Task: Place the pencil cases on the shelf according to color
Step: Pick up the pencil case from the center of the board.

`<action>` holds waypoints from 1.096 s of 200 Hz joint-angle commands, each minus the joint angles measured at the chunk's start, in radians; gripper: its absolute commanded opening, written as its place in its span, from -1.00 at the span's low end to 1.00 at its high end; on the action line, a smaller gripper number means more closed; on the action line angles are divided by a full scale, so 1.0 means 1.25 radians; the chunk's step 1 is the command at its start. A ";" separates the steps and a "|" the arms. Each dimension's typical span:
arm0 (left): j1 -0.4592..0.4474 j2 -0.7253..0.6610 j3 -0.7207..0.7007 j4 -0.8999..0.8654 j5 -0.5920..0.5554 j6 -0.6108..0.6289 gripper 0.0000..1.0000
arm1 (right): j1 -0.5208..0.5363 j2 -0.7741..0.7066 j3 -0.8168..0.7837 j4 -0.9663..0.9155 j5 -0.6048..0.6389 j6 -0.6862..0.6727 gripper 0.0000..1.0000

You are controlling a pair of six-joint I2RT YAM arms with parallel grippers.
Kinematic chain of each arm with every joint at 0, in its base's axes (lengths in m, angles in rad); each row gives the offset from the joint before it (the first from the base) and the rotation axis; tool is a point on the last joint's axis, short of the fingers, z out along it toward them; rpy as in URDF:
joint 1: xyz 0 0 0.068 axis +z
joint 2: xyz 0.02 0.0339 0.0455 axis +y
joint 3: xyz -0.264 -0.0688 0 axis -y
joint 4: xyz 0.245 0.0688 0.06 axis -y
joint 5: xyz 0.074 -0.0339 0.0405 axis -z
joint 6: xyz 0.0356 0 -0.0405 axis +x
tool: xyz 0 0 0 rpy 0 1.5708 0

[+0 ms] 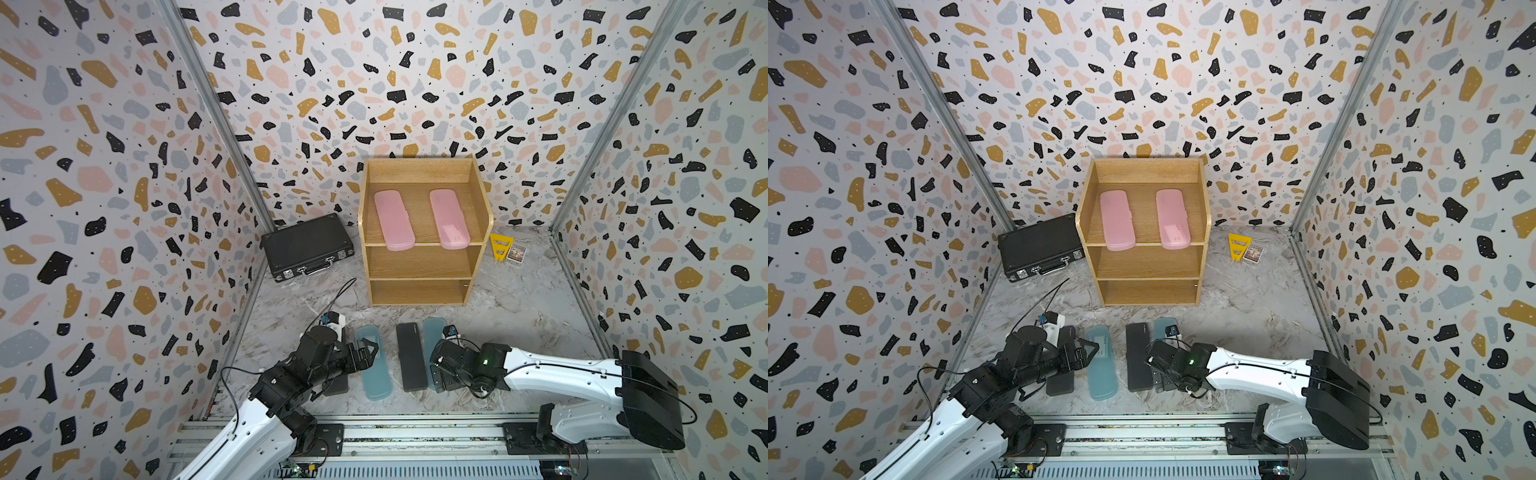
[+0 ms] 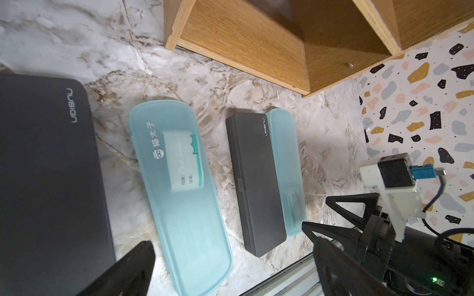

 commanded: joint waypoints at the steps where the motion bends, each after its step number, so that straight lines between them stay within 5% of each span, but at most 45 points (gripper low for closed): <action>1: -0.006 -0.001 -0.017 0.034 -0.028 -0.008 0.99 | 0.014 0.032 0.036 0.026 0.020 0.020 1.00; 95: -0.008 -0.014 -0.020 0.003 -0.057 0.006 0.99 | 0.033 0.147 0.055 0.032 0.069 0.083 1.00; 155: -0.009 0.006 -0.022 0.018 -0.035 0.011 0.99 | 0.029 0.038 -0.062 0.011 0.098 0.139 1.00; 219: -0.022 0.026 -0.043 0.057 -0.038 -0.008 0.99 | 0.017 -0.060 -0.118 0.044 0.066 0.069 1.00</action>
